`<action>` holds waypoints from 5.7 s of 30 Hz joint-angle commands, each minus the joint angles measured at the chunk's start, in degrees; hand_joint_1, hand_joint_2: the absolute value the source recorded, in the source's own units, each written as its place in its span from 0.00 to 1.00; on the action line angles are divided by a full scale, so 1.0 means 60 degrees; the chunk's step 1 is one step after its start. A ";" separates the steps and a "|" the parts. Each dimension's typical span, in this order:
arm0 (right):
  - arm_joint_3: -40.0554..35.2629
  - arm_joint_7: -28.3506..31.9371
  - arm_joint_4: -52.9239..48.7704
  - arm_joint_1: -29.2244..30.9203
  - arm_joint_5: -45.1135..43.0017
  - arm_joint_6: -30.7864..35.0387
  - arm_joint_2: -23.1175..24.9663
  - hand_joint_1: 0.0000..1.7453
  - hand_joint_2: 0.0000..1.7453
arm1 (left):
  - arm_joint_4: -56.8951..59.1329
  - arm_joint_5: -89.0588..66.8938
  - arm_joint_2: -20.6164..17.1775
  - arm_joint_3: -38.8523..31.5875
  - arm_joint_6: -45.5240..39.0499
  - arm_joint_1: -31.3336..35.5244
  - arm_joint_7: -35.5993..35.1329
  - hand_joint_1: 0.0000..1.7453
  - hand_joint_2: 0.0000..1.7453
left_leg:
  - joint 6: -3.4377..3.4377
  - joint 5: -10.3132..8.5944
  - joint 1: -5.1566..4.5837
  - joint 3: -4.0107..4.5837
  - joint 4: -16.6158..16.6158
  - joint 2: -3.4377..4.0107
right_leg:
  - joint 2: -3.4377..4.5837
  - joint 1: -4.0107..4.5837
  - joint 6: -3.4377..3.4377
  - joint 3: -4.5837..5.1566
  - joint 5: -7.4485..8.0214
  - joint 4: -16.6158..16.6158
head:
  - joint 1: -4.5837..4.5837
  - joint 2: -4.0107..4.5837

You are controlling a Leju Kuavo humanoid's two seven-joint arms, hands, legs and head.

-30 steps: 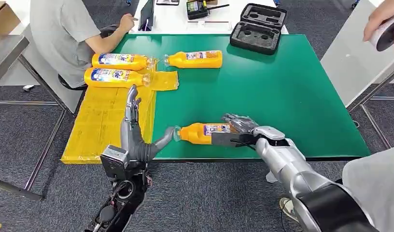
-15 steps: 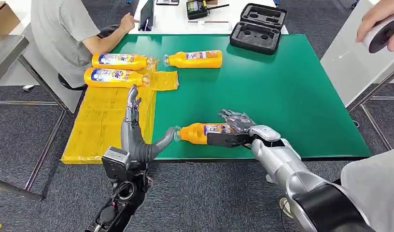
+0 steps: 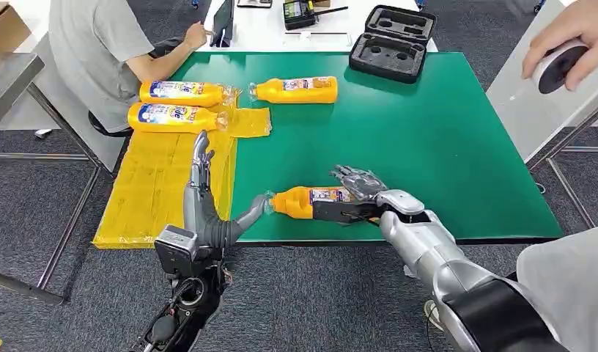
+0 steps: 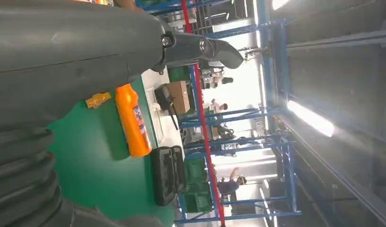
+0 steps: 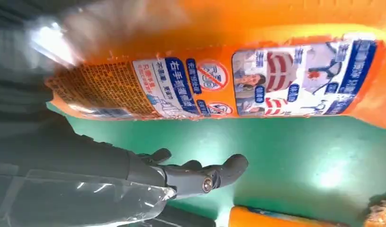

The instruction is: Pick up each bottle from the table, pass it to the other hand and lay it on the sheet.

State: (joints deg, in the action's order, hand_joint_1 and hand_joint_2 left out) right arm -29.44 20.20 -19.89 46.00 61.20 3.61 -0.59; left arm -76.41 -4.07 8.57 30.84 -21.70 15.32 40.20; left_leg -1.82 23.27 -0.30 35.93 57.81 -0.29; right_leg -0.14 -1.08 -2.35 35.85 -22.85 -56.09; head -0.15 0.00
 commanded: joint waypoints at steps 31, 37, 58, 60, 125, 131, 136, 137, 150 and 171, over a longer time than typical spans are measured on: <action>-0.0095 -0.0448 0.0903 -0.0051 0.0139 -0.1065 -0.0410 0.31 1.00 | 0.0606 0.0121 0.0003 0.0054 0.0363 0.0163 -0.0033 0.00 1.00 | 0.0023 0.0021 0.0016 -0.0079 -0.0008 -0.0011 | -0.0014 0.0016 0.0018 -0.0084 -0.0022 0.0019 | 0.0004 0.0000; -0.0023 -0.0396 0.0976 0.0062 0.0087 -0.1177 -0.0370 1.00 1.00 | 0.0480 0.0167 -0.0065 0.0052 0.0399 0.0086 -0.0033 0.00 1.00 | 0.0011 0.0007 0.0003 -0.0053 -0.0009 -0.0002 | -0.0005 0.0003 0.0010 -0.0048 -0.0008 0.0012 | 0.0000 0.0000; 0.2333 0.2103 0.0295 -0.0530 -0.2257 0.1487 0.0003 1.00 1.00 | 0.0520 0.0067 0.0041 0.0159 0.0146 0.0199 -0.0033 0.00 1.00 | 0.0024 0.0030 0.0015 -0.0085 0.0001 0.0019 | 0.0014 0.0019 0.0023 -0.0078 -0.0023 0.0005 | 0.0000 0.0000; 0.2342 0.2154 0.0264 -0.0557 -0.2249 0.1652 0.0008 1.00 1.00 | 0.0503 0.0077 0.0045 0.0150 0.0130 0.0183 -0.0033 0.00 1.00 | 0.0014 0.0016 0.0009 -0.0057 -0.0002 0.0012 | 0.0008 0.0012 0.0014 -0.0052 -0.0012 0.0008 | 0.0000 0.0000; -0.1831 0.3301 -0.4552 -0.2003 -0.8623 -0.0664 -0.0600 1.00 1.00 | 0.3057 0.1299 0.1167 -0.2412 0.3734 0.0429 -0.0033 0.00 1.00 | 0.0017 0.0022 0.0008 -0.0059 0.0000 0.0005 | 0.0002 0.0008 0.0017 -0.0059 -0.0019 0.0005 | 0.0000 0.0000; -0.1724 0.3301 -0.4694 -0.1940 -0.8631 -0.0439 -0.0861 1.00 1.00 | 0.3388 0.1412 0.1145 -0.2566 0.3794 0.0529 -0.0033 0.00 1.00 | 0.0016 0.0021 0.0006 -0.0056 -0.0002 0.0009 | 0.0006 0.0006 0.0016 -0.0054 -0.0017 0.0006 | 0.0000 0.0000; -0.1624 0.3301 -0.4878 -0.2033 -0.8650 -0.0243 -0.1011 1.00 1.00 | 0.3521 0.1468 0.1170 -0.2535 0.4093 0.0580 -0.0033 0.00 1.00 | 0.0011 0.0012 0.0001 -0.0044 -0.0007 0.0000 | -0.0002 0.0001 0.0010 -0.0043 -0.0012 0.0006 | 0.0000 0.0000; -0.1590 0.3301 -0.4912 -0.2031 -0.8639 -0.0174 -0.1046 1.00 1.00 | 0.3567 0.1452 0.1172 -0.2498 0.4172 0.0583 -0.0033 0.00 1.00 | 0.0019 0.0028 0.0010 -0.0069 0.0001 0.0003 | 0.0000 0.0010 0.0019 -0.0070 -0.0024 0.0006 | 0.0000 0.0000; -0.1231 0.3301 -0.4783 -0.1601 -0.8586 0.0039 -0.1208 1.00 1.00 | 0.3694 0.1340 0.1097 -0.2112 0.4851 0.0604 -0.0033 0.00 1.00 | 0.0017 0.0022 0.0005 -0.0059 0.0001 0.0007 | 0.0004 0.0005 0.0017 -0.0056 -0.0019 0.0001 | 0.0000 0.0000; -0.1672 0.3301 -0.3749 -0.1972 -0.8545 -0.0256 -0.0159 1.00 1.00 | 0.3507 0.1443 0.1318 -0.1961 0.4986 0.0638 -0.0033 0.00 1.00 | 0.0020 0.0028 0.0016 -0.0073 -0.0002 0.0013 | 0.0010 0.0017 0.0020 -0.0071 -0.0020 0.0012 | 0.0000 0.0000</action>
State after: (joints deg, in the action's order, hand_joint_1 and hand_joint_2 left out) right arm -37.35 40.11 -48.30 32.44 9.97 2.12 -3.69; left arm -58.12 4.18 17.11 18.38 8.31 16.80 40.26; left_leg -1.82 23.29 -0.30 35.84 57.81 -0.26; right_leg -0.12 -1.08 -2.35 35.79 -22.85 -56.08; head -0.15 0.00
